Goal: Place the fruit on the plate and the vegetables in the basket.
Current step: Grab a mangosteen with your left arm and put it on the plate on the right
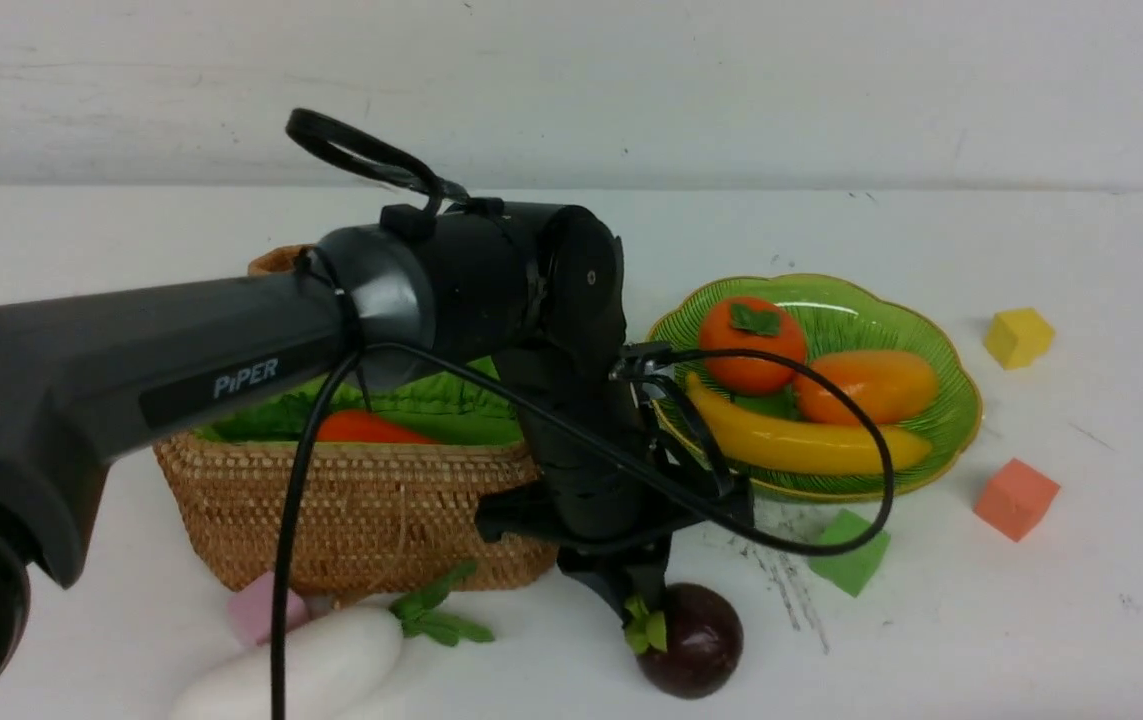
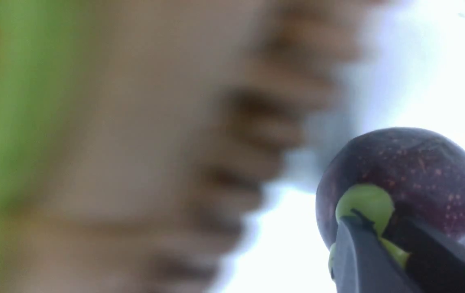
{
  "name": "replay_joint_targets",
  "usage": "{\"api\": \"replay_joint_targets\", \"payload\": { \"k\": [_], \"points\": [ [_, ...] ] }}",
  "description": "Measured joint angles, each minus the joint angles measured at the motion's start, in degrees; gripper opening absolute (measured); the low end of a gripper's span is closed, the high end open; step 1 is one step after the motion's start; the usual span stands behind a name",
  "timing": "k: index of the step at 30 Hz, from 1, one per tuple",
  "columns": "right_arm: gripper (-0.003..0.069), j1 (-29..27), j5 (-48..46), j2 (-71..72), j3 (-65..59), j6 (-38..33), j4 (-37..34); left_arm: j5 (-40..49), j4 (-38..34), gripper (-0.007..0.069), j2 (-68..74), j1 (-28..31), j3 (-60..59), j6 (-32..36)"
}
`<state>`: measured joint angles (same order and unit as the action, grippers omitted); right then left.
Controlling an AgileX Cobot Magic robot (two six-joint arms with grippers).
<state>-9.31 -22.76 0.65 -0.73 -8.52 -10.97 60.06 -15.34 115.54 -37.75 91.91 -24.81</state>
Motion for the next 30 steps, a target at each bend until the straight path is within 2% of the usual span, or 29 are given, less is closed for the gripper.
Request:
{"api": "replay_joint_targets", "payload": {
  "k": [1, 4, 10, 13, 16, 21, 24, 30],
  "points": [
    [0.0238, 0.0, 0.0, 0.0, 0.0, 0.0, 0.0, 0.01, 0.33, 0.0097, 0.0, 0.0, 0.0, -0.28],
    [0.0238, 0.0, 0.0, 0.0, 0.0, 0.0, 0.0, 0.27, 1.33, 0.0175, 0.0, 0.0, 0.0, -0.56],
    [0.0238, 0.0, 0.0, 0.0, 0.0, 0.0, 0.0, 0.32, 0.92, 0.0388, 0.0, 0.0, 0.06, 0.54],
    [0.0238, 0.0, 0.0, 0.0, 0.0, 0.0, 0.0, 0.34, -0.46, 0.0437, 0.0, 0.0, 0.06, 1.54],
    [0.0238, 0.0, 0.0, 0.0, 0.0, 0.0, 0.0, 0.24, -2.34, 0.045, 0.0, 0.0, 0.06, 2.66],
    [0.0238, 0.0, 0.0, 0.0, 0.0, 0.0, 0.06, 0.05, -3.69, 0.0416, 0.0, 0.0, 0.06, 4.41],
    [0.0238, 0.0, 0.0, 0.0, 0.0, 0.0, 0.06, 0.27, -4.2, 0.0327, 0.0, 0.0, 0.06, 4.82],
    [0.0238, 0.0, 0.0, 0.0, 0.0, 0.0, 0.06, 1.58, -4.25, 0.0092, 0.0, 0.0, 0.06, 5.1]
  ]
}}
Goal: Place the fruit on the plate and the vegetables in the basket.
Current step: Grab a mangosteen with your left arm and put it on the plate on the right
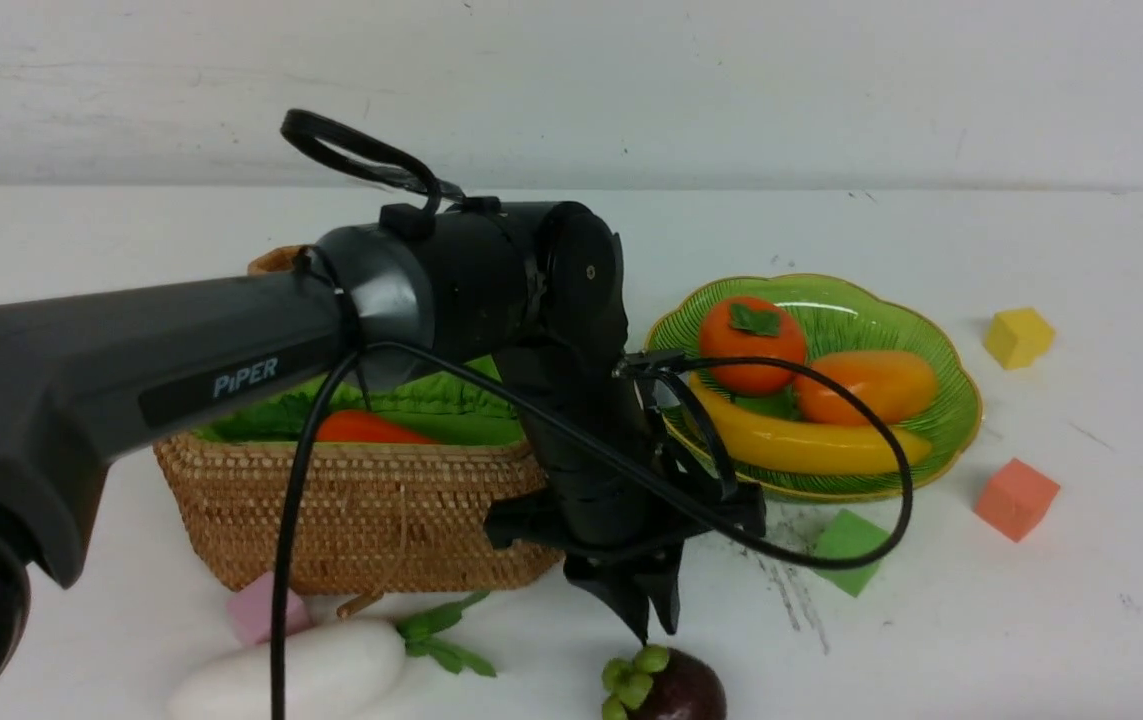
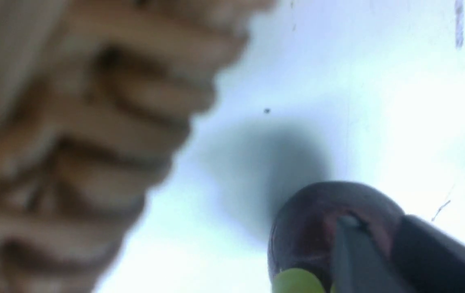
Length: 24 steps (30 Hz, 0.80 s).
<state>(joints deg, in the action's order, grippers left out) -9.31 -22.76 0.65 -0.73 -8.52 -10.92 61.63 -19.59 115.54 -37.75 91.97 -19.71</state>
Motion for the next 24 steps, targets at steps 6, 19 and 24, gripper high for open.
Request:
{"api": "replay_joint_targets", "payload": {
  "k": [6, 19, 24],
  "points": [
    [0.0238, 0.0, 0.0, 0.0, 0.0, 0.0, 0.0, 0.17, 1.8, -0.0012, -0.2, 0.0, 0.0, 0.14],
    [0.0238, 0.0, 0.0, 0.0, 0.0, 0.0, 0.0, 8.22, 8.11, 0.0324, -11.2, -0.2, 3.35, 4.26],
    [0.0238, 0.0, 0.0, 0.0, 0.0, 0.0, 0.0, 8.71, 11.62, 0.0551, -14.81, -3.49, -0.67, 4.73]
  ]
}}
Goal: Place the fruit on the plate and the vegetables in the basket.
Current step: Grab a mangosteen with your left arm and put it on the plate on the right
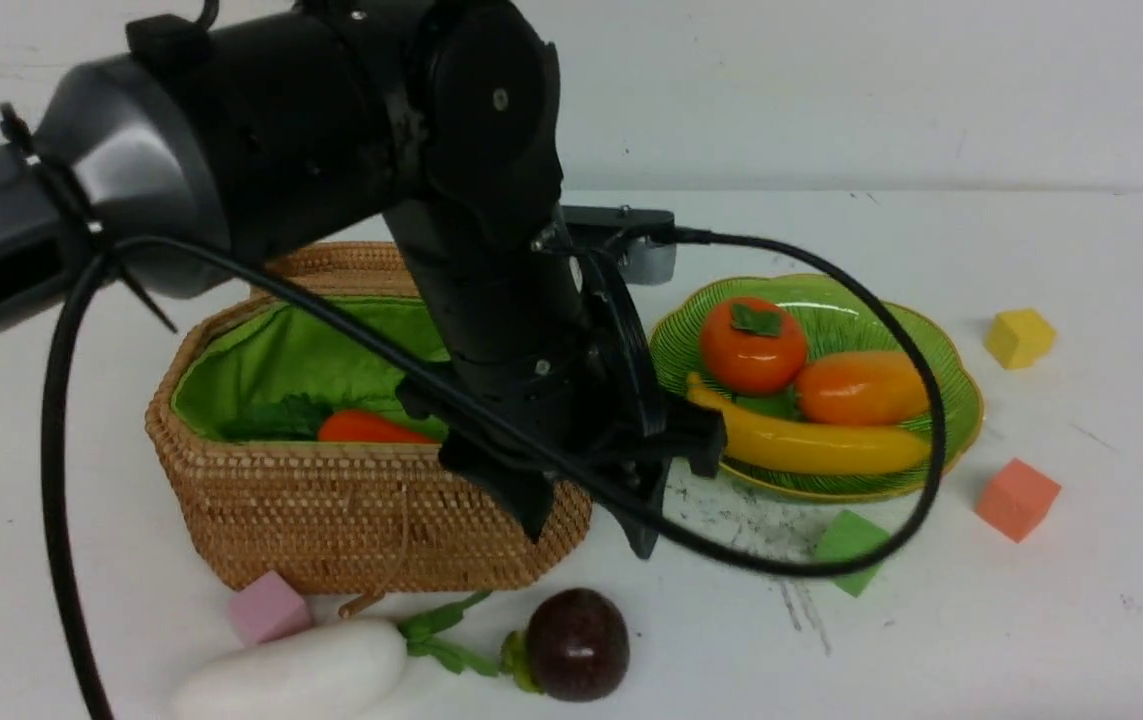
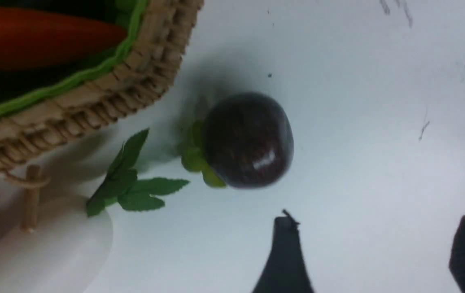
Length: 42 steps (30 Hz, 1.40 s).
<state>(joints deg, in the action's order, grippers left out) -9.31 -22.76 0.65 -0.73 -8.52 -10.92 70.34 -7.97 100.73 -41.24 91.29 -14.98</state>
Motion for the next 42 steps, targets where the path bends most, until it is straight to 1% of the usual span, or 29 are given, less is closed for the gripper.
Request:
{"api": "replay_joint_targets", "payload": {
  "k": [2, 4, 5, 6, 7, 9, 12, 18, 24, 30, 34, 36, 42],
  "points": [
    [0.0238, 0.0, 0.0, 0.0, 0.0, 0.0, 0.0, -0.22, 0.67, 0.06, 0.34, -1.65, -1.7, -1.13],
    [0.0238, 0.0, 0.0, 0.0, 0.0, 0.0, 0.0, -1.72, 2.43, 0.0643, 1.76, -3.68, -3.17, -3.84],
    [0.0238, 0.0, 0.0, 0.0, 0.0, 0.0, 0.0, -1.86, 2.59, 0.0645, 2.14, -3.84, -3.33, -4.15],
    [0.0238, 0.0, 0.0, 0.0, 0.0, 0.0, 0.0, -2.87, 4.84, 0.0657, 3.8, -4.59, -3.74, -6.89],
    [0.0238, 0.0, 0.0, 0.0, 0.0, 0.0, 0.0, -2.98, 5.11, 0.0657, 4.22, -4.67, -3.8, -7.18],
    [0.0238, 0.0, 0.0, 0.0, 0.0, 0.0, 0.0, -4.0, 8.42, 0.0653, 6.75, -4.78, -3.89, -10.47],
    [0.0238, 0.0, 0.0, 0.0, 0.0, 0.0, 0.0, -5.09, 10.95, 0.063, 9.15, -4.61, -3.89, -11.94],
    [0.0238, 0.0, 0.0, 0.0, 0.0, 0.0, 0.0, -7.43, 11.62, 0.0575, 13.87, -4.61, -3.89, -13.55],
    [0.0238, 0.0, 0.02, 0.0, 0.0, 0.0, 0.0, -8.64, 14.8, 0.0571, 15.41, -4.59, -3.89, -17.13],
    [0.0238, 0.0, 0.02, 0.0, 0.0, 0.0, 0.0, -8.52, 15.19, 0.0568, 15.41, -4.59, -3.89, -17.6],
    [0.0238, 0.0, 0.02, 0.0, 0.0, 0.0, 0.0, -6.62, 15.02, 0.0568, 15.41, -4.59, -3.08, -18.34],
    [0.0238, 0.0, 0.02, 0.0, 0.0, 0.0, -0.06, -4.82, 15.08, 0.0568, 15.41, -4.59, -1.2, -18.54],
    [0.0238, 0.0, 0.02, 0.0, 0.0, 0.0, -0.06, -4.46, 16.14, 0.0568, 15.41, -4.59, 3.61, -19.21]
  ]
}}
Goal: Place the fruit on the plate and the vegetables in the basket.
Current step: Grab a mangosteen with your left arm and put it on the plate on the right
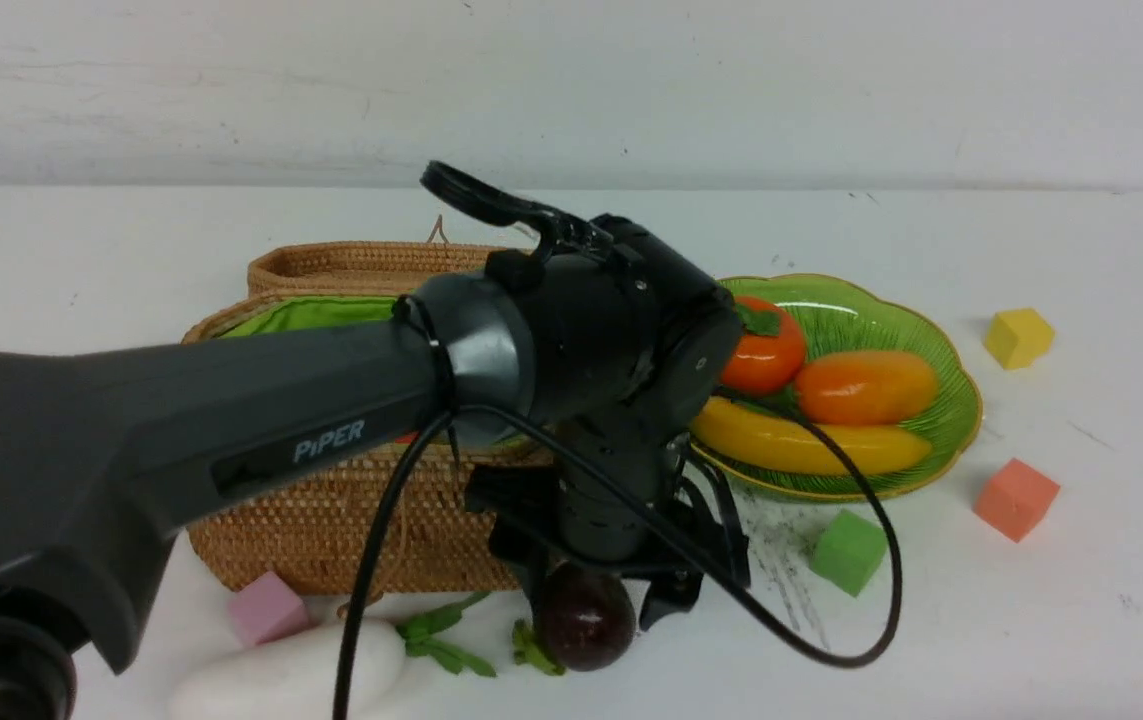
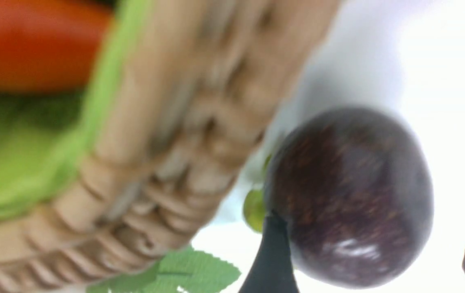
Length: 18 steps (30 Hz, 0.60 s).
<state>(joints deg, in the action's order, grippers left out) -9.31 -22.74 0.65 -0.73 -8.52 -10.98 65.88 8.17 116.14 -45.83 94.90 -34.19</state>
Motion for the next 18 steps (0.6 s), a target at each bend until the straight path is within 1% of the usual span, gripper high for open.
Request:
{"api": "replay_joint_targets", "payload": {
  "k": [14, 18],
  "points": [
    [0.0238, 0.0, 0.0, 0.0, 0.0, 0.0, 0.0, -0.93, 0.4, 0.0555, 2.89, 0.0, 0.44, -0.59],
    [0.0238, 0.0, 0.0, 0.0, 0.0, 0.0, 0.0, 0.22, 0.2, 0.0524, 3.02, 0.0, 0.51, 0.39]
  ]
}}
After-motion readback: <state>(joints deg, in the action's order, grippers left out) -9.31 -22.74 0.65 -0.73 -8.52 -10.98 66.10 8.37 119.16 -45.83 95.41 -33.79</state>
